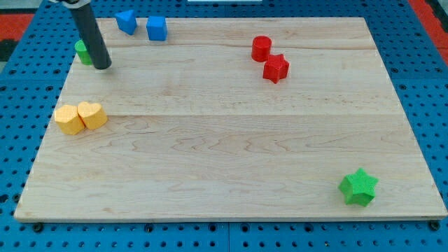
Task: Move green circle towards green star
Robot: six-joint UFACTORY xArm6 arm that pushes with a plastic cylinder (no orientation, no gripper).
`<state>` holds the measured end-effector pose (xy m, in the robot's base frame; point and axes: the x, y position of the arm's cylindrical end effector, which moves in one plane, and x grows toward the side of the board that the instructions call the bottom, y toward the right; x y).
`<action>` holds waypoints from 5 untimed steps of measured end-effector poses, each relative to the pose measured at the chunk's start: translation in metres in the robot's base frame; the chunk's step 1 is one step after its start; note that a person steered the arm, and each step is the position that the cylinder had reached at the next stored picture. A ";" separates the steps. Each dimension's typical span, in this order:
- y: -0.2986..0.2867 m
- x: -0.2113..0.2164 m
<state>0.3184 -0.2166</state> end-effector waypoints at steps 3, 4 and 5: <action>-0.083 -0.043; -0.007 -0.005; 0.073 0.031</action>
<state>0.3495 -0.1432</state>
